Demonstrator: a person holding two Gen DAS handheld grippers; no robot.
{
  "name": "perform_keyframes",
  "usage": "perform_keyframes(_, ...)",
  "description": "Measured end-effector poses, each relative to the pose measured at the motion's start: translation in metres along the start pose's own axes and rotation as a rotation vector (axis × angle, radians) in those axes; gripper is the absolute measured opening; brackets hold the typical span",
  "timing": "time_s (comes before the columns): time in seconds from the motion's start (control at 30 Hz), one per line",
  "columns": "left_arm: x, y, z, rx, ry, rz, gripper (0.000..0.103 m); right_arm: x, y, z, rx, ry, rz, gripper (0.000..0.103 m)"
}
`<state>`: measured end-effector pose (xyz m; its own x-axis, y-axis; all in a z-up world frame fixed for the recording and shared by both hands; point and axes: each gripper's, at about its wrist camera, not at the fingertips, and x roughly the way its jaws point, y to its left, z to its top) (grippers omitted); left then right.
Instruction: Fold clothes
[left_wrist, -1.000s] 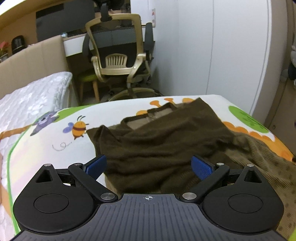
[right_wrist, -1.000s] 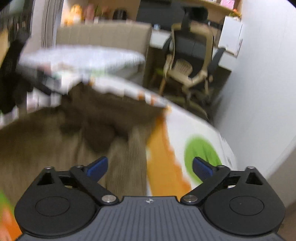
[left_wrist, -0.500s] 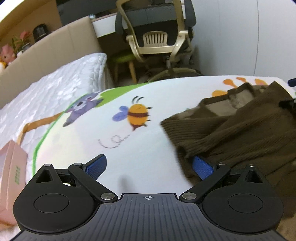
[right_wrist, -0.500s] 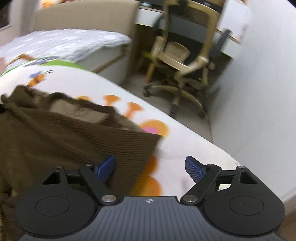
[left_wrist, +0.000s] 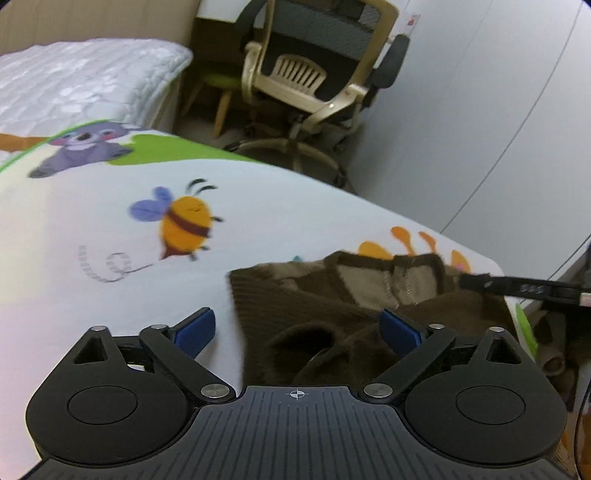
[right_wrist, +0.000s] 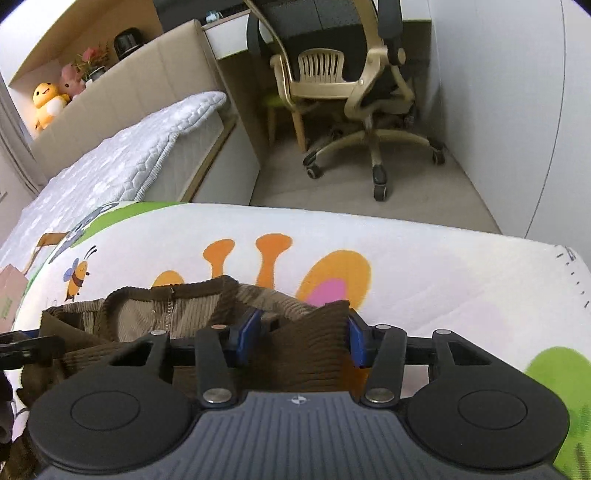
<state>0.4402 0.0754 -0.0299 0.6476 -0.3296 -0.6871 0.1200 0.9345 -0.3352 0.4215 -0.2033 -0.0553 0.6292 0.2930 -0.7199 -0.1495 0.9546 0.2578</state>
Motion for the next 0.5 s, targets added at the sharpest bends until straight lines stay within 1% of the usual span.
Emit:
perform_keyframes(0.03,0.003,-0.001,-0.002,0.001,-0.008,0.000,0.069,-0.001,0.003,0.000,-0.010,0.001,0.012,0.021)
perform_keyframes(0.07,0.005,-0.001,-0.003,0.001,-0.019,0.003,0.062,-0.003,0.005,0.000,-0.014,0.007,0.032,0.015)
perform_keyframes(0.1,0.003,-0.002,-0.004,0.000,-0.022,0.000,0.045,-0.012,0.007,0.000,-0.024,-0.003,0.045,0.013)
perform_keyframes(0.13,0.000,-0.003,-0.004,-0.001,-0.020,-0.007,0.036,-0.024,0.010,-0.001,-0.040,-0.023,0.053,0.013)
perform_keyframes(0.17,-0.003,-0.005,-0.004,-0.002,-0.018,-0.014,0.022,-0.037,0.013,-0.002,-0.055,-0.043,0.061,0.012)
perform_keyframes(0.23,-0.023,-0.007,-0.005,-0.010,-0.036,-0.052,0.019,-0.071,0.017,-0.009,-0.072,-0.086,0.097,0.012)
perform_keyframes(0.27,-0.038,-0.009,-0.007,-0.006,-0.052,-0.072,0.017,-0.092,0.018,-0.017,-0.086,-0.105,0.112,0.011)
perform_keyframes(0.33,-0.072,-0.016,-0.014,0.013,-0.085,-0.117,0.017,-0.133,0.021,-0.032,-0.115,-0.142,0.140,0.011)
perform_keyframes(0.43,-0.126,-0.025,-0.038,0.064,-0.126,-0.209,0.017,-0.192,0.025,-0.059,-0.165,-0.187,0.175,0.011)
perform_keyframes(0.5,-0.153,-0.030,-0.058,0.106,-0.137,-0.246,0.017,-0.215,0.027,-0.086,-0.211,-0.185,0.171,0.011)
